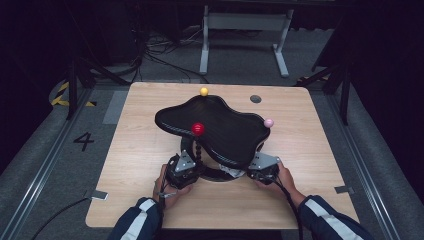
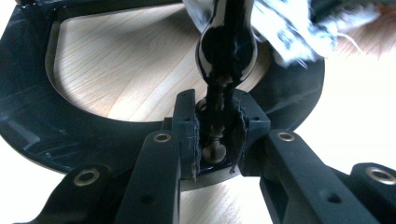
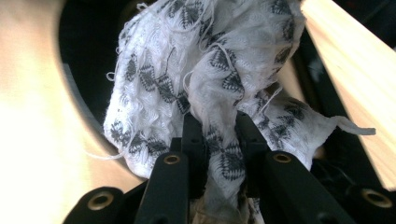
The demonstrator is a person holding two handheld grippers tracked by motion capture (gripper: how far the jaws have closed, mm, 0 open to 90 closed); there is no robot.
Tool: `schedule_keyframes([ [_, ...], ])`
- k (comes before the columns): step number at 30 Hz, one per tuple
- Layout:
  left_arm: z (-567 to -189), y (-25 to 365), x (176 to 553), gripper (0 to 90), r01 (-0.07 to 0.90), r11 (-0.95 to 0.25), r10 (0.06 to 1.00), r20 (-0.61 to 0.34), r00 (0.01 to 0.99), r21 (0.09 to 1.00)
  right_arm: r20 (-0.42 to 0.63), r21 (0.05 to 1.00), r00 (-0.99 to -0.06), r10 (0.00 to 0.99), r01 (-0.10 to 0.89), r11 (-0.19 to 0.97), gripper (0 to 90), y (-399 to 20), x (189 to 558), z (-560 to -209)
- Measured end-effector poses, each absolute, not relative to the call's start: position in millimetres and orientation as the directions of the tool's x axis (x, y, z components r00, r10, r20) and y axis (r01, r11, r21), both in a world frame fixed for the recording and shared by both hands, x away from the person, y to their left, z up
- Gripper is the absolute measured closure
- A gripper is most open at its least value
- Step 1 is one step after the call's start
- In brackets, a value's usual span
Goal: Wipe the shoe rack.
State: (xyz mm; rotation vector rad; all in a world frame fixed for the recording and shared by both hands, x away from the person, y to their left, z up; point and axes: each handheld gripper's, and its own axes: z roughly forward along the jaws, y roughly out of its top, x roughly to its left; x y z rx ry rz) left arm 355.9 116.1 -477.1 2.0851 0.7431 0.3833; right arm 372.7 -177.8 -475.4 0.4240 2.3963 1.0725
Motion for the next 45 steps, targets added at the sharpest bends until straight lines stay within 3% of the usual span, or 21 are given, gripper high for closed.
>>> schedule_keyframes([
  [9, -477.4, 116.6, 356.3, 74.2, 0.369, -0.443, 0.628, -0.011, 0.778, 0.817, -0.341, 0.737, -0.823, 0.454, 0.065, 0.672, 77.6, -184.2, 370.7, -474.7],
  [15, -477.3, 116.6, 356.4, 74.2, 0.369, -0.443, 0.628, -0.011, 0.778, 0.817, -0.328, 0.74, -0.755, 0.568, 0.168, 0.651, 77.5, -215.3, 387.9, -474.7],
  [21, -477.3, 116.7, 356.5, 74.2, 0.369, -0.444, 0.627, -0.011, 0.779, 0.817, -0.329, 0.724, -0.727, 0.602, 0.215, 0.655, 77.5, -228.4, 394.5, -476.5],
  [36, -477.2, 117.0, 356.7, 74.2, 0.372, -0.443, 0.626, -0.015, 0.78, 0.815, -0.281, 0.722, -0.845, 0.455, 0.127, 0.681, 76.7, -215.0, 368.6, -478.1],
  [45, -477.6, 118.3, 359.0, 74.2, 0.367, -0.442, 0.614, -0.022, 0.789, 0.819, -0.321, 0.702, -0.792, 0.519, 0.169, 0.692, 76.7, -222.5, 382.5, -479.4],
])
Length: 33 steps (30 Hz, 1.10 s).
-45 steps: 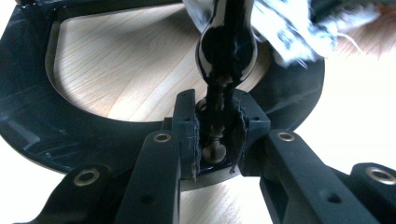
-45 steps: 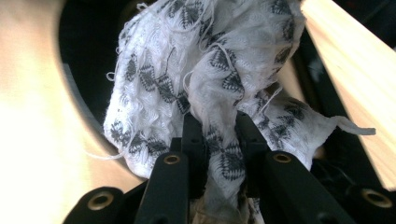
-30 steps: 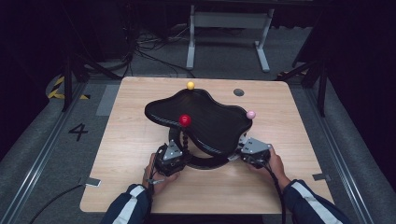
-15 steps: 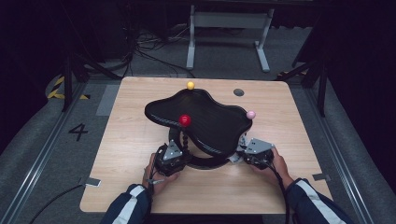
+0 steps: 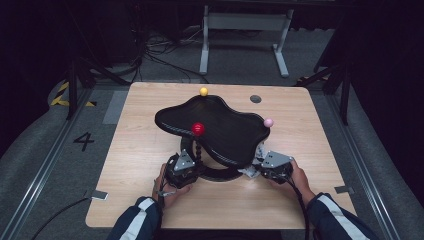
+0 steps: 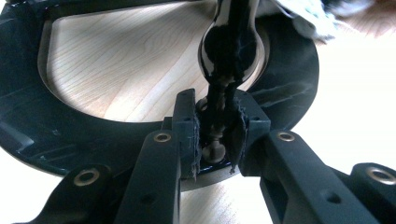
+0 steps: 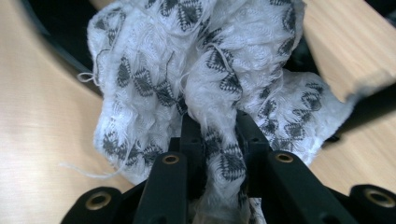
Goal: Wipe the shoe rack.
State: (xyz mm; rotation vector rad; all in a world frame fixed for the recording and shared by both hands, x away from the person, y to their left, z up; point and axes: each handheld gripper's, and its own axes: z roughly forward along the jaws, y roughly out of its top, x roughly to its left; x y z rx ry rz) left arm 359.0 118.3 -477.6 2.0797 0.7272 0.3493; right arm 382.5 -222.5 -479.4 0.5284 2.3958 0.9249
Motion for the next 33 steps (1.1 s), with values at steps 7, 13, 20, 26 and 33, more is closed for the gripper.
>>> schedule_keyframes([
  [7, -477.6, 118.3, 359.1, 74.1, 0.367, -0.441, 0.613, -0.023, 0.79, 0.819, -0.347, 0.695, -0.737, 0.58, 0.212, 0.687, 76.7, -235.2, 400.8, -482.1],
  [13, -477.6, 118.2, 359.1, 74.1, 0.368, -0.441, 0.613, -0.024, 0.79, 0.819, -0.32, 0.709, -0.746, 0.584, 0.22, 0.67, 76.7, -238.8, 400.1, -482.5],
  [20, -477.4, 118.8, 360.6, 74.0, 0.373, -0.441, 0.604, -0.037, 0.796, 0.816, -0.309, 0.702, -0.809, 0.5, 0.16, 0.694, 76.7, -225.0, 381.5, -480.9],
  [26, -477.5, 119.1, 361.8, 74.0, 0.364, -0.448, 0.593, -0.033, 0.804, 0.817, -0.29, 0.705, -0.831, 0.475, 0.15, 0.693, 76.7, -219.9, 374.1, -479.9],
  [33, -477.6, 119.1, 362.9, 73.9, 0.348, -0.456, 0.584, -0.02, 0.811, 0.819, -0.325, 0.69, -0.803, 0.501, 0.161, 0.706, 76.9, -223.6, 377.9, -480.2],
])
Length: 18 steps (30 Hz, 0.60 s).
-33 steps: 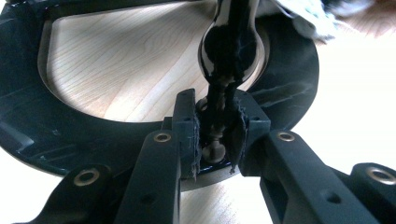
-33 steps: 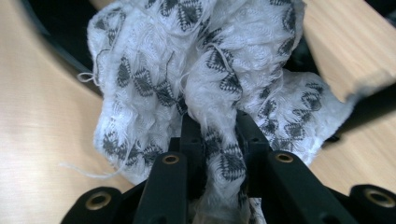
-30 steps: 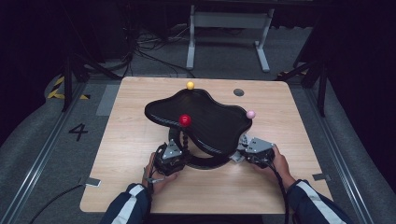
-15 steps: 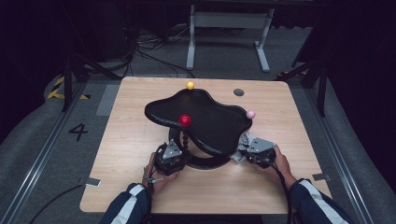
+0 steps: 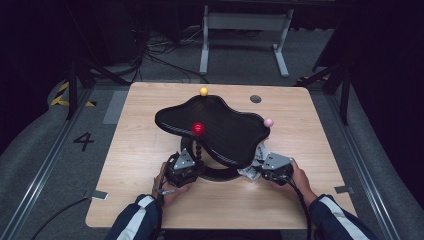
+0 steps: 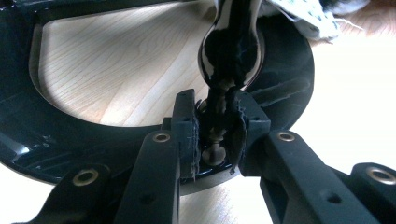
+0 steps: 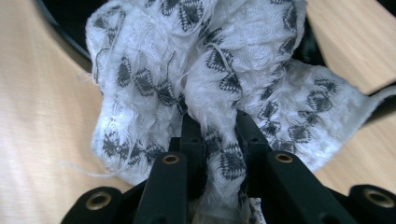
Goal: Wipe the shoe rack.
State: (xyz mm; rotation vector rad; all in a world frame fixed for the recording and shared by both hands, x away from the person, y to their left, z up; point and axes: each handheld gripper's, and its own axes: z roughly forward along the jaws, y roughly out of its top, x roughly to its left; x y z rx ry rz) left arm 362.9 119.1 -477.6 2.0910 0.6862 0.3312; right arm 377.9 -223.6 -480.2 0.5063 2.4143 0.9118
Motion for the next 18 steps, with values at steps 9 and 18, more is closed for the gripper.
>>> schedule_keyframes([
  [9, -477.6, 118.8, 362.5, 74.0, 0.348, -0.454, 0.587, -0.019, 0.809, 0.82, -0.31, 0.702, -0.759, 0.572, 0.222, 0.676, 77.0, -235.2, 394.1, -480.8],
  [18, -477.3, 118.1, 361.2, 73.8, 0.35, -0.458, 0.592, -0.013, 0.806, 0.817, -0.309, 0.69, -0.82, 0.482, 0.156, 0.707, 76.9, -222.4, 378.9, -479.2],
])
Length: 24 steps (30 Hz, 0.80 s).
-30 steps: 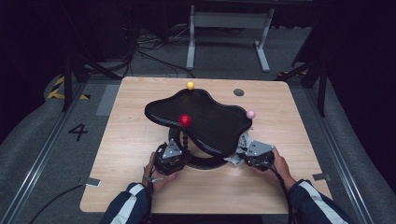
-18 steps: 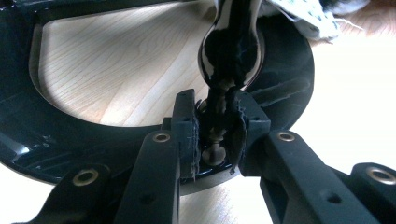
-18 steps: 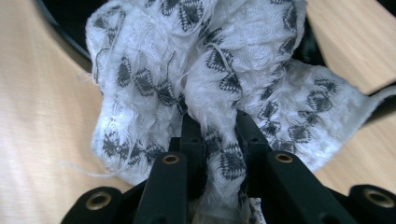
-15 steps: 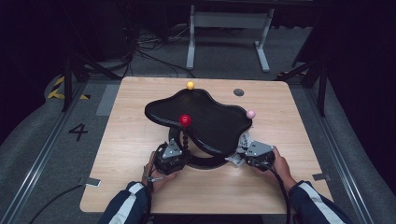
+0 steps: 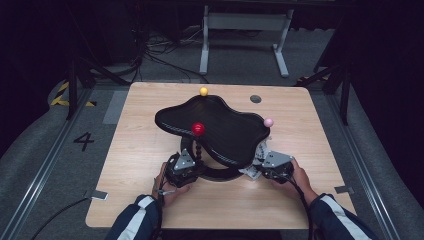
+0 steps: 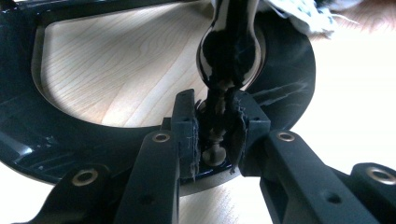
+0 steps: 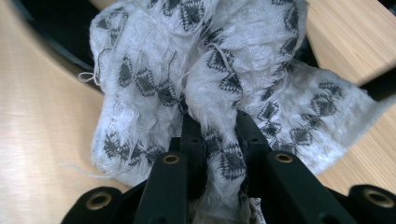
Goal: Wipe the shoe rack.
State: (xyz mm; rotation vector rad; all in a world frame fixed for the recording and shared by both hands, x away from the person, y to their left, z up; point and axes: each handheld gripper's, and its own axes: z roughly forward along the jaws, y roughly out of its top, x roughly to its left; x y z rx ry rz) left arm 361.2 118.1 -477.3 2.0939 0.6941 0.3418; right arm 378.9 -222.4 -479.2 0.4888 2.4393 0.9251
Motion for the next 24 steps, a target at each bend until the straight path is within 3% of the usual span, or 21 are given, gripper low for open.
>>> schedule_keyframes([
  [16, -477.4, 117.7, 362.9, 73.9, 0.353, -0.458, 0.587, -0.021, 0.809, 0.816, -0.278, 0.696, -0.868, 0.411, 0.113, 0.709, 76.4, -208.4, 361.7, -478.3],
  [24, -477.7, 115.2, 359.6, 73.8, 0.332, -0.466, 0.579, -0.001, 0.815, 0.82, -0.303, 0.688, -0.819, 0.487, 0.165, 0.707, 76.7, -216.5, 376.5, -478.7],
])
